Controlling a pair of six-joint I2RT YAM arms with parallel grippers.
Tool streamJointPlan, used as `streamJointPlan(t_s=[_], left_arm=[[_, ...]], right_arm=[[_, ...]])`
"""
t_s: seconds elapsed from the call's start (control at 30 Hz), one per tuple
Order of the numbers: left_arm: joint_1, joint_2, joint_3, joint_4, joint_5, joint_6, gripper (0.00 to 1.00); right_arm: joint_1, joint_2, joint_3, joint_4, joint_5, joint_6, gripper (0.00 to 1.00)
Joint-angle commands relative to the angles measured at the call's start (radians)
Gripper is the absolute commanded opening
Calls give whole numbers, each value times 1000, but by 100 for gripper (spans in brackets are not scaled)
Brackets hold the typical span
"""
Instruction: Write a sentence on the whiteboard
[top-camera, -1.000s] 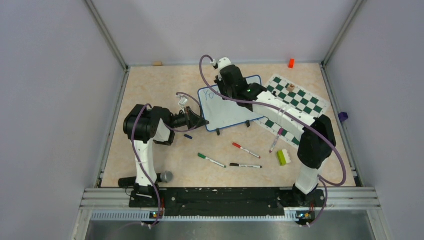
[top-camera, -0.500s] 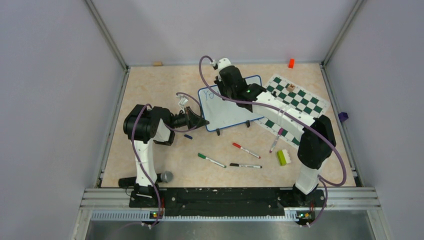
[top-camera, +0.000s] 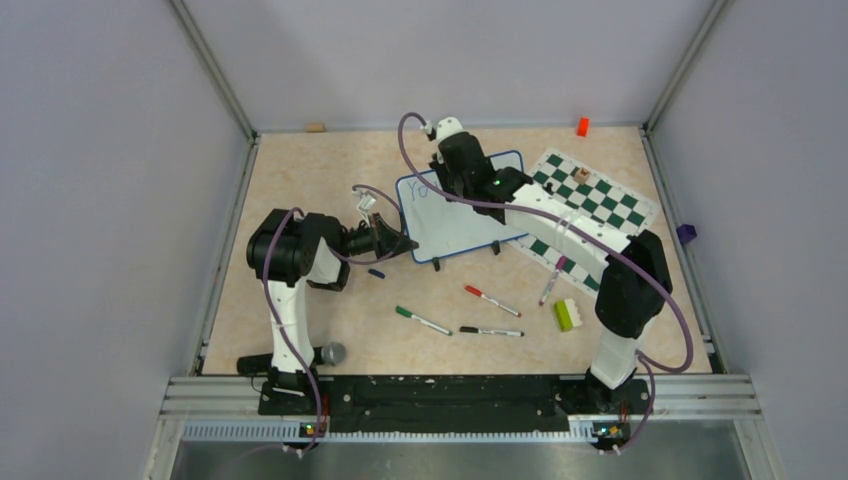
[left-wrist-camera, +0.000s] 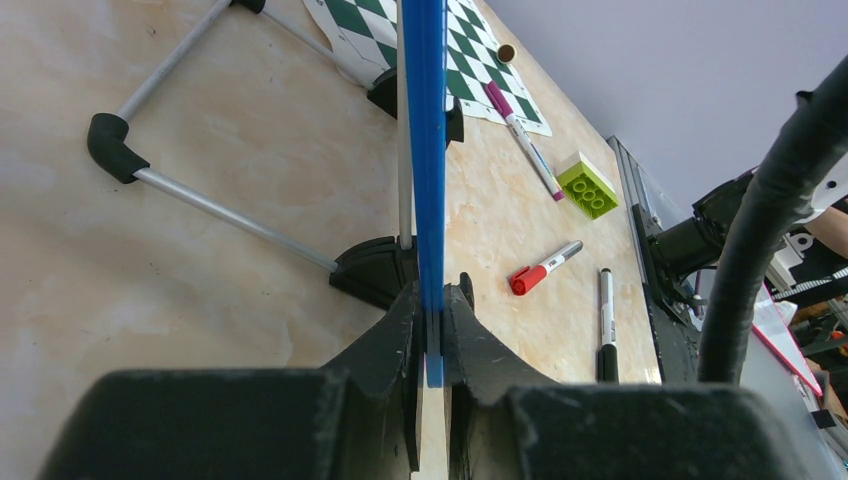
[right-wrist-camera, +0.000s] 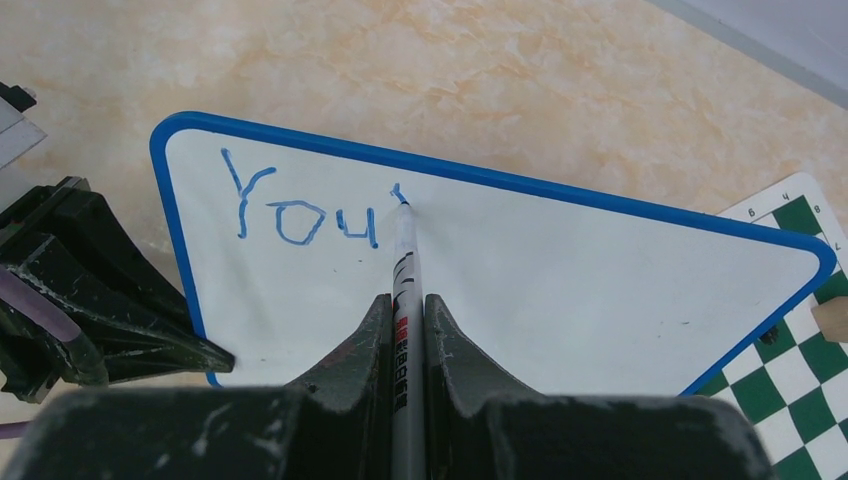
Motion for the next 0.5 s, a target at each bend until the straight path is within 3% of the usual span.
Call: streamJointPlan(t_s=[0.0, 0.47], left_arm=[[-13, -36, -15, 78, 64, 20, 6], [-13, -32, -12, 78, 61, 21, 6]], right_arm=[[0, -55, -6, -3, 25, 2, 0], [-15, -181, -98, 68, -30, 6, 0]])
